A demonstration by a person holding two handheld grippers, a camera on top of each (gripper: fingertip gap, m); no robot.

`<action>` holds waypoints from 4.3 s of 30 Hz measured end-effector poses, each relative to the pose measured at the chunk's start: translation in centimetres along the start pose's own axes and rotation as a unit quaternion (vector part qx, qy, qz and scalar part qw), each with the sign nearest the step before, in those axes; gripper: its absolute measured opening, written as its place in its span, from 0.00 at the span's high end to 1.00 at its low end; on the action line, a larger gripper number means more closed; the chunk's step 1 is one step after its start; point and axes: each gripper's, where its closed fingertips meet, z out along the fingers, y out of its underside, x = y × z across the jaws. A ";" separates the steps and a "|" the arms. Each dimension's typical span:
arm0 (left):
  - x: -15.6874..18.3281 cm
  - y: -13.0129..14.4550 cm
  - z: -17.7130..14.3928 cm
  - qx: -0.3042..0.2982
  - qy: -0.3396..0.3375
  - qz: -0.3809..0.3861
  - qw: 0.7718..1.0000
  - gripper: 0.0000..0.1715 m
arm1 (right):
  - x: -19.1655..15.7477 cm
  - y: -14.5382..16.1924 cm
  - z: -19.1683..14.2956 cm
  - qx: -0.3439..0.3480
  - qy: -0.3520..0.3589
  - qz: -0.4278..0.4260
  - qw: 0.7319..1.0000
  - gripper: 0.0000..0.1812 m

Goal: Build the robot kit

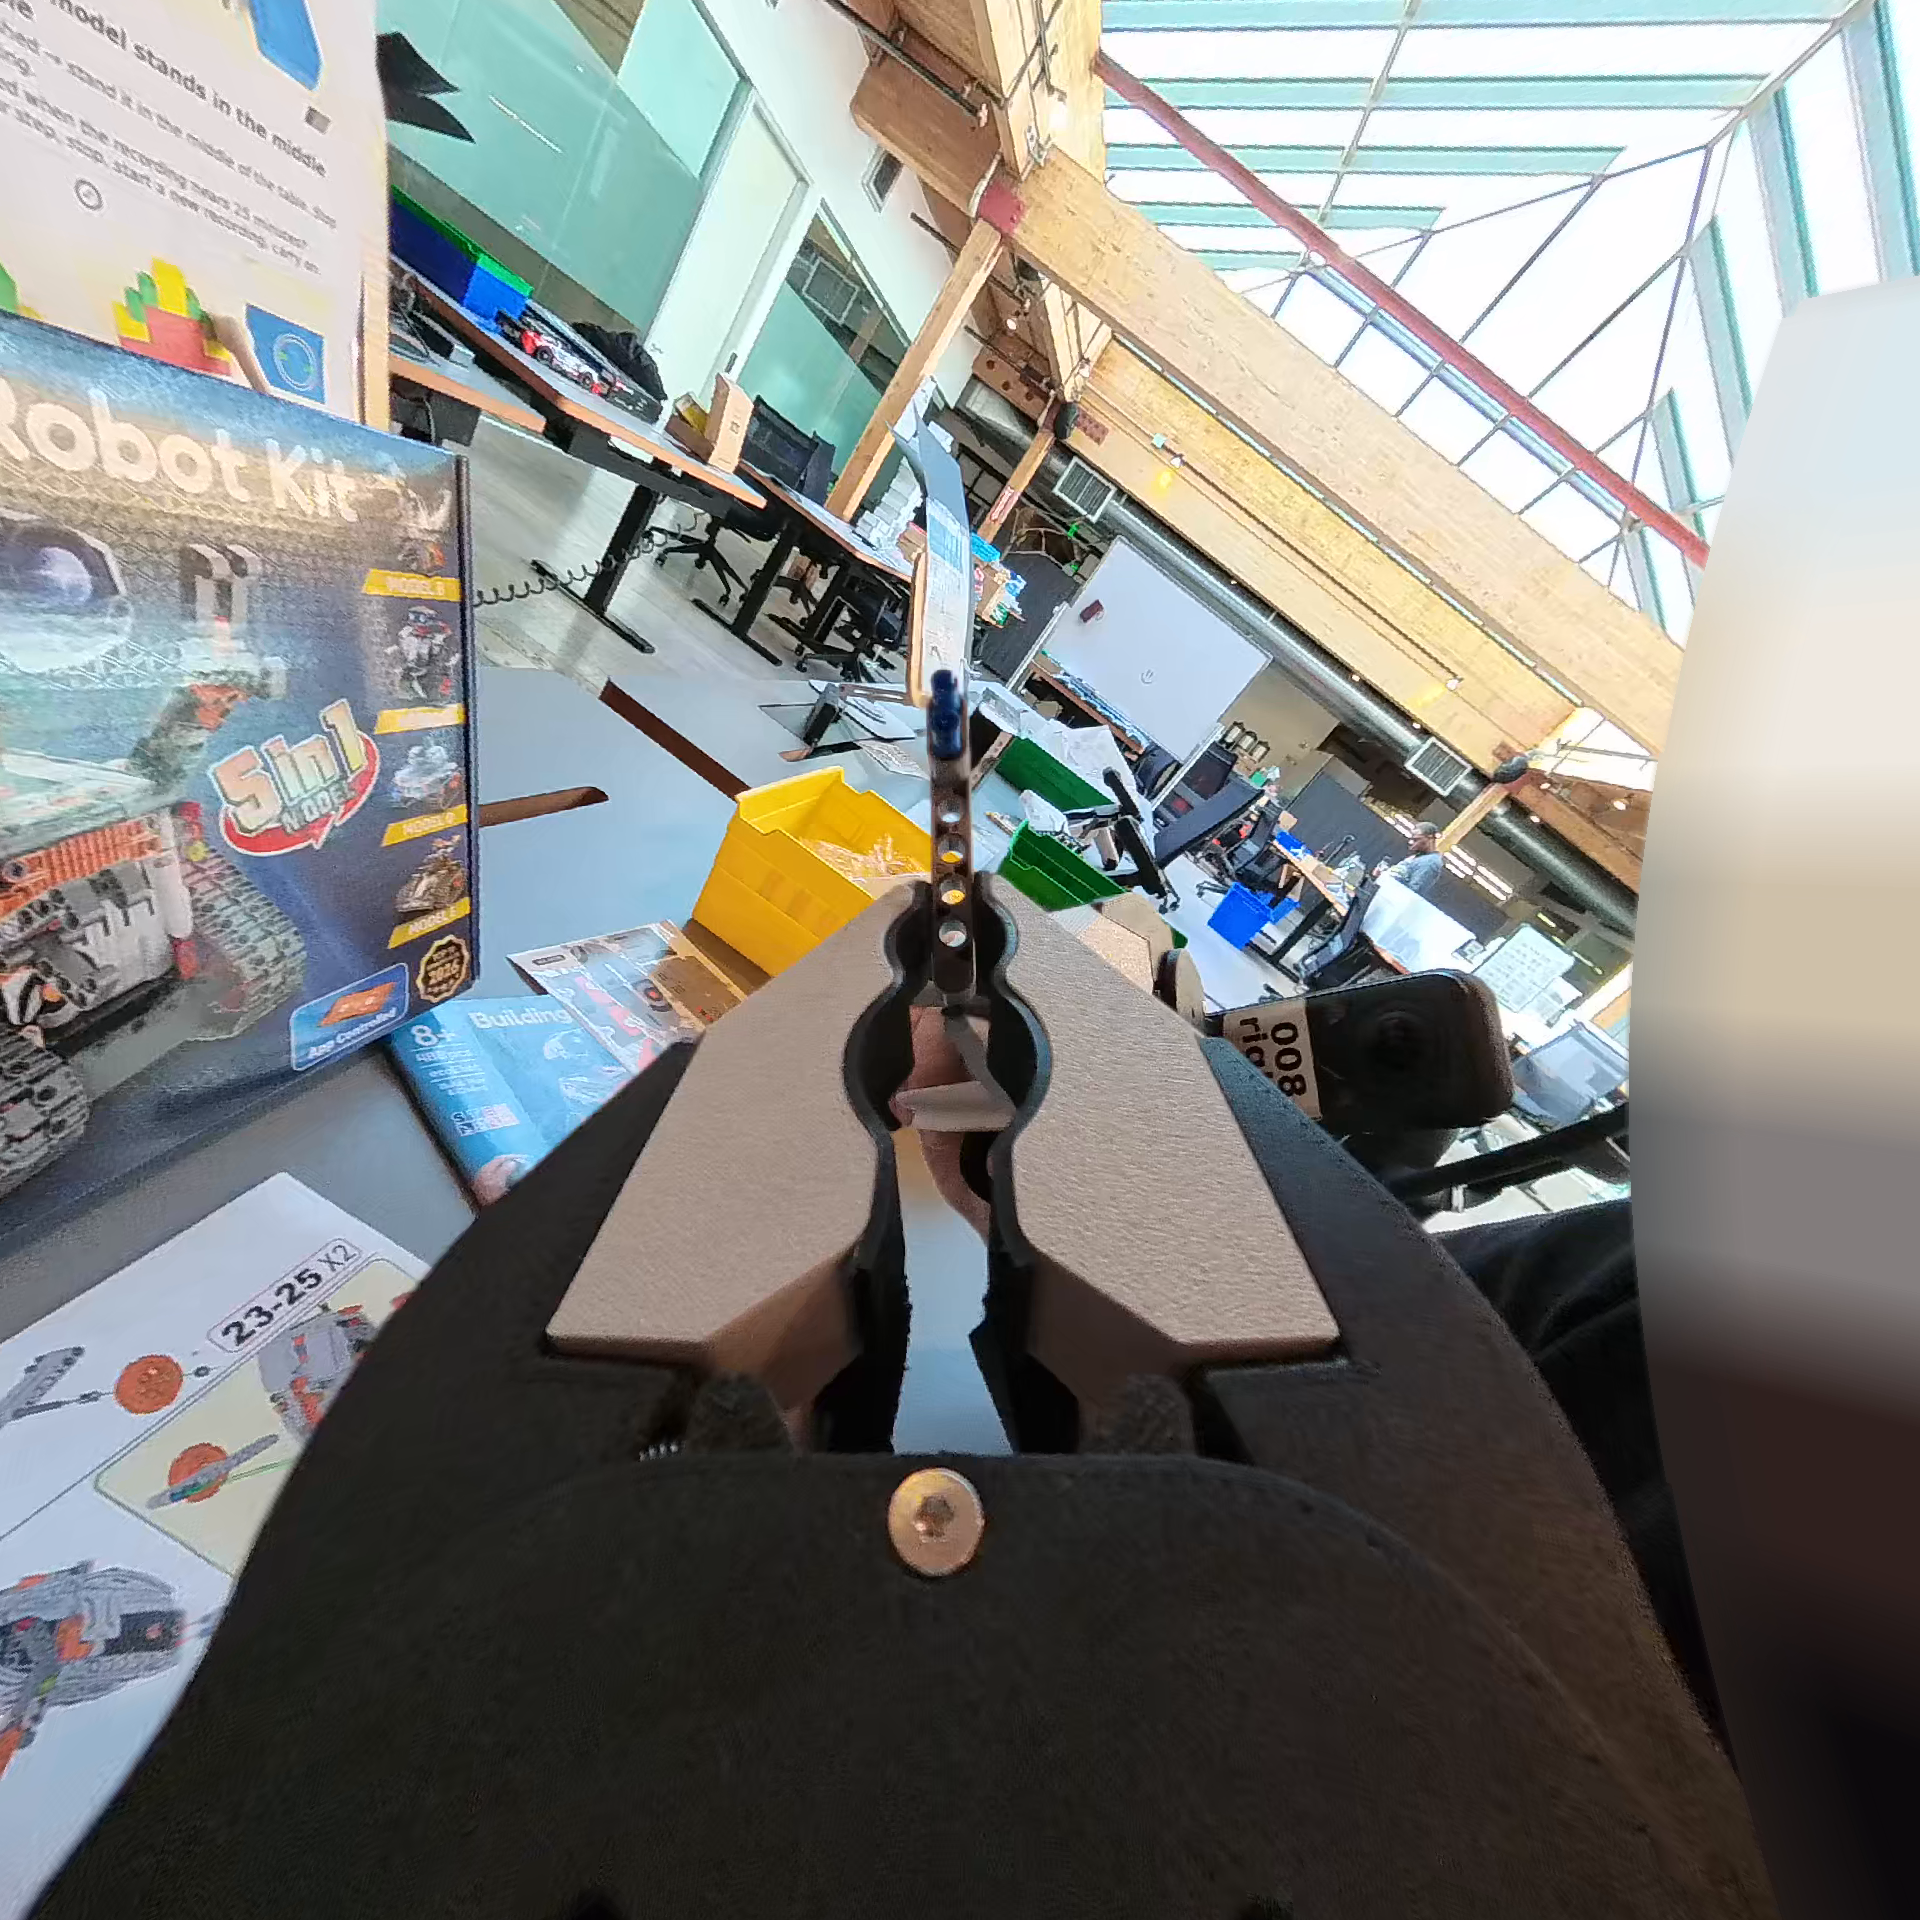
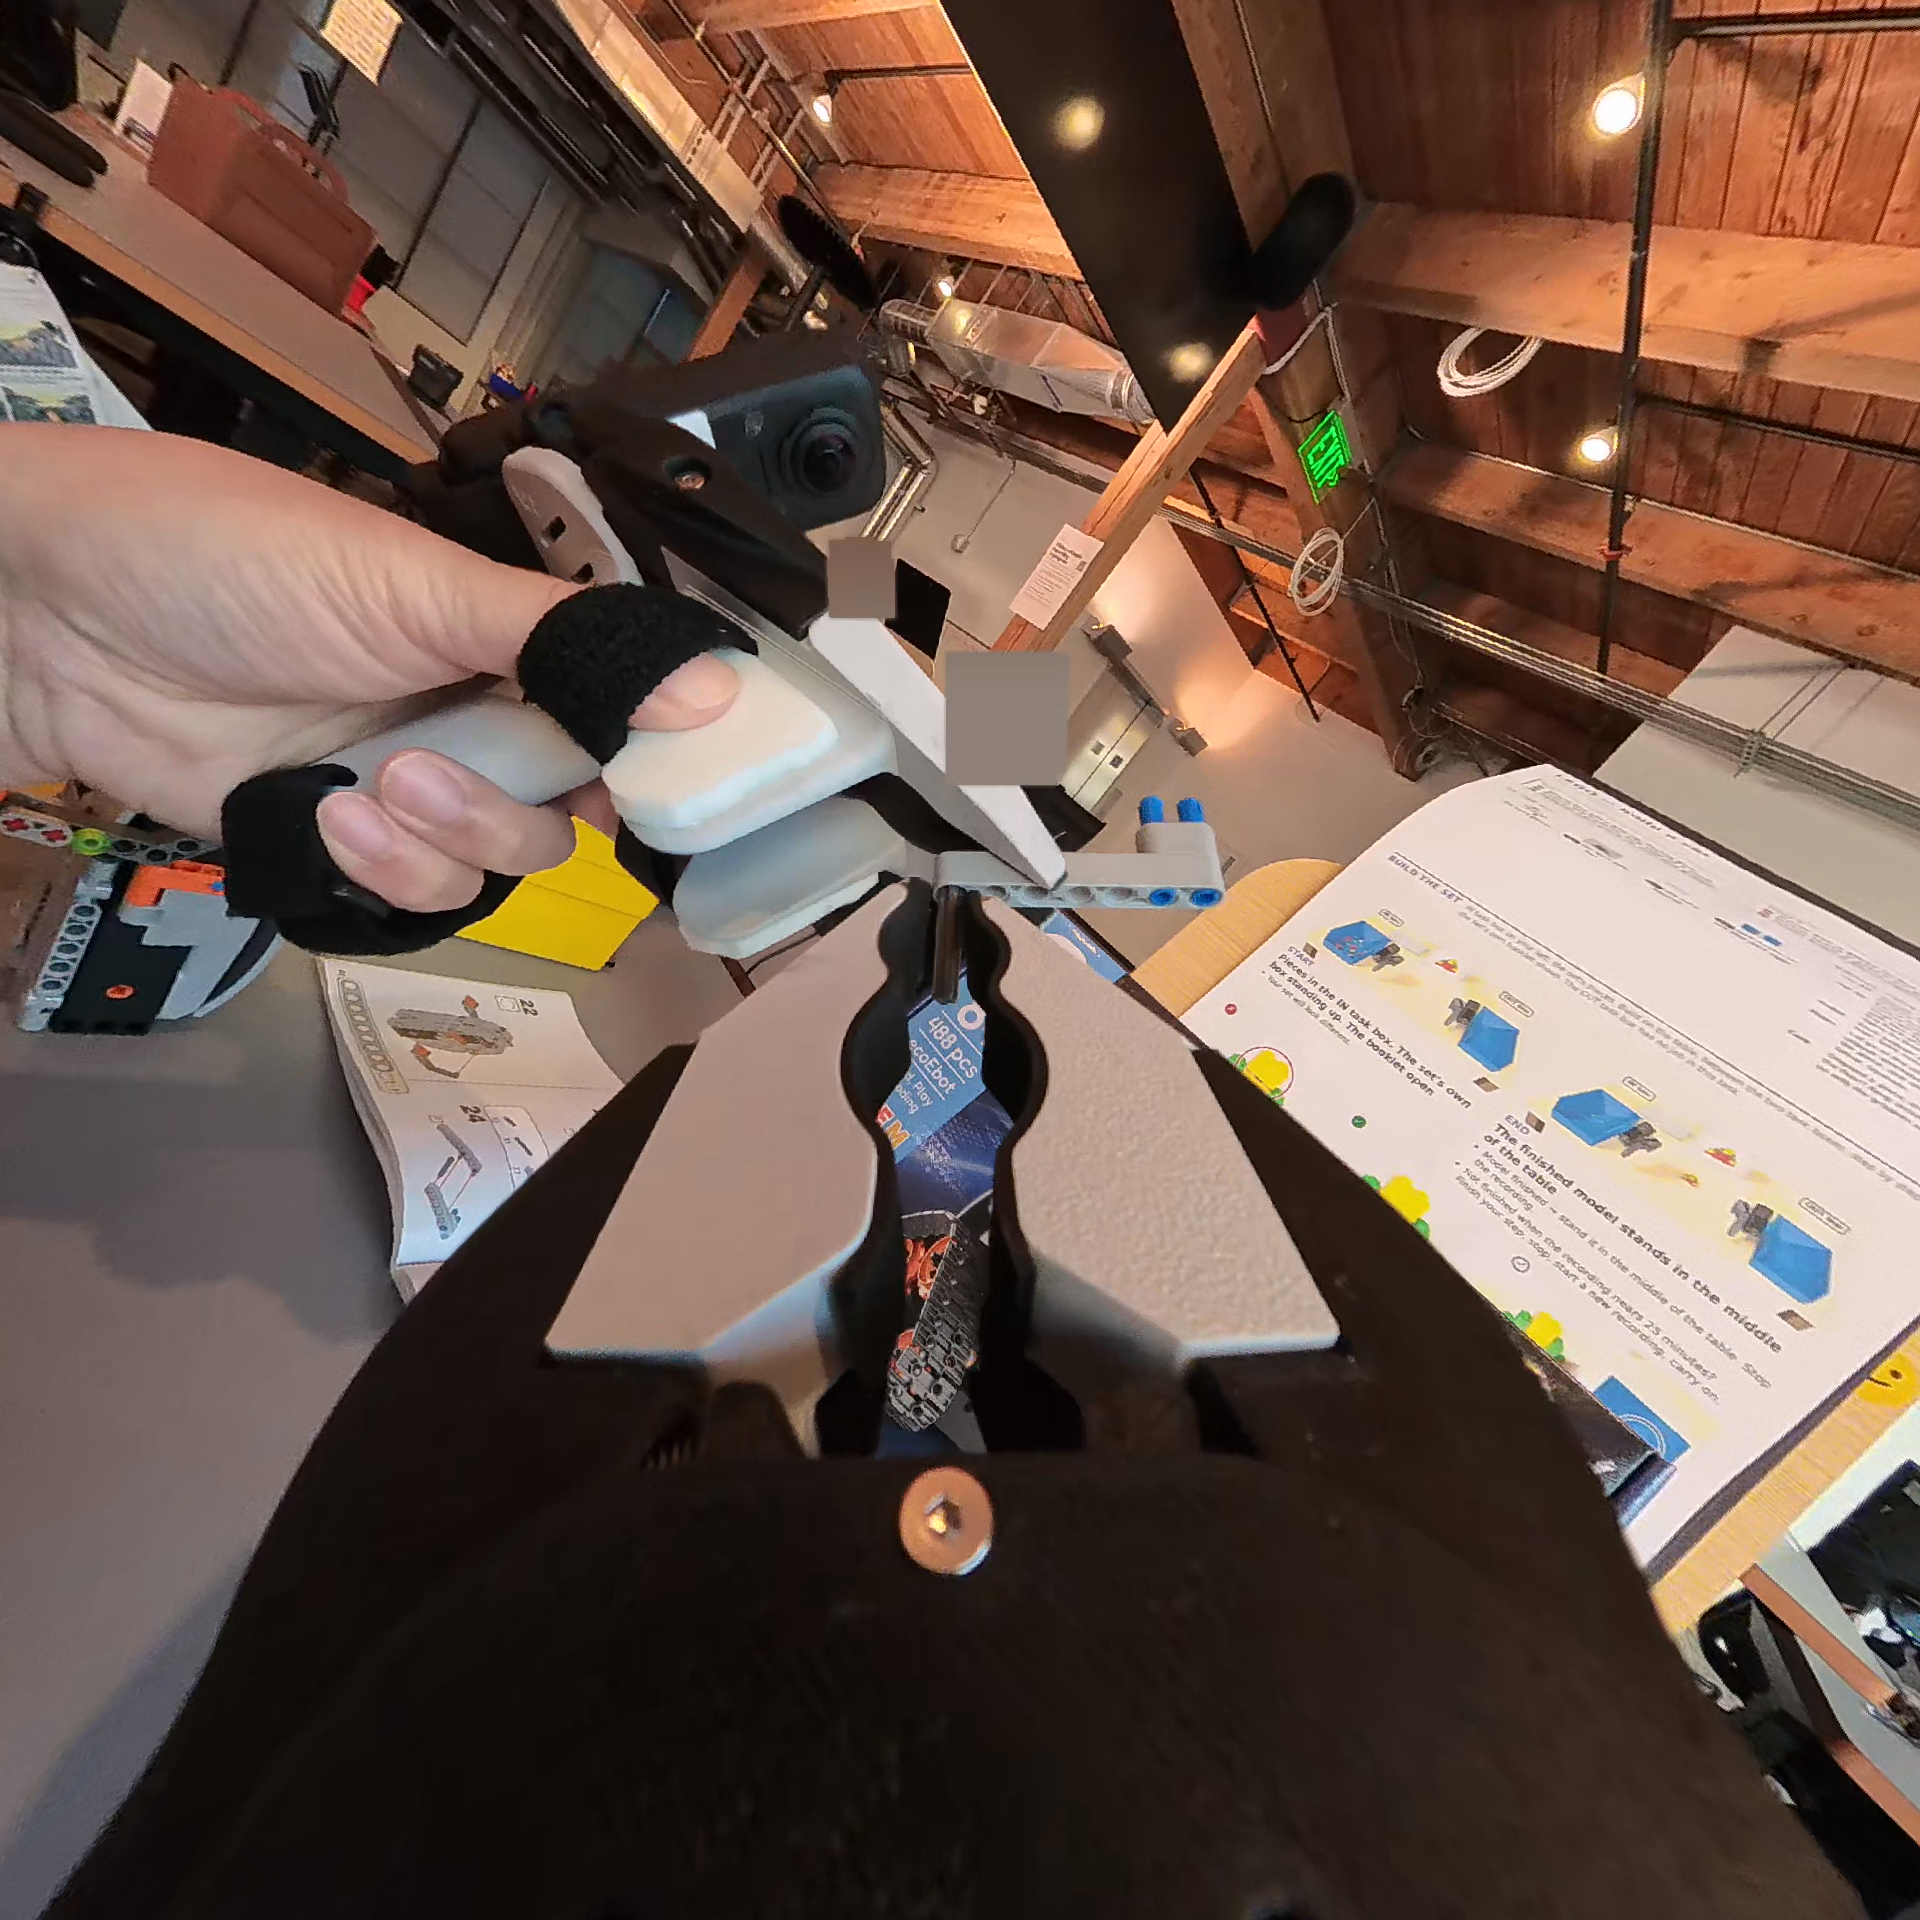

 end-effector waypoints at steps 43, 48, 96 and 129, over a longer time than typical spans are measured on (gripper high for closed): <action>1.5 1.3 -0.3 -0.072 0.019 0.098 0.992 0.97 | 3.7 -1.3 -1.6 0.151 -0.203 0.576 0.778 0.84; 1.3 1.7 0.0 -0.084 0.015 0.099 0.991 0.97 | 3.4 -1.5 -1.6 0.154 -0.215 0.584 0.768 0.96; -4.6 27.3 -12.8 -0.457 -0.407 0.108 0.784 0.86 | 4.2 -0.5 -2.7 0.050 -0.248 0.612 0.749 0.97; -3.2 8.1 -14.8 -0.150 -0.521 0.210 0.813 0.97 | -7.5 1.9 2.5 -0.016 -0.314 0.695 0.646 0.97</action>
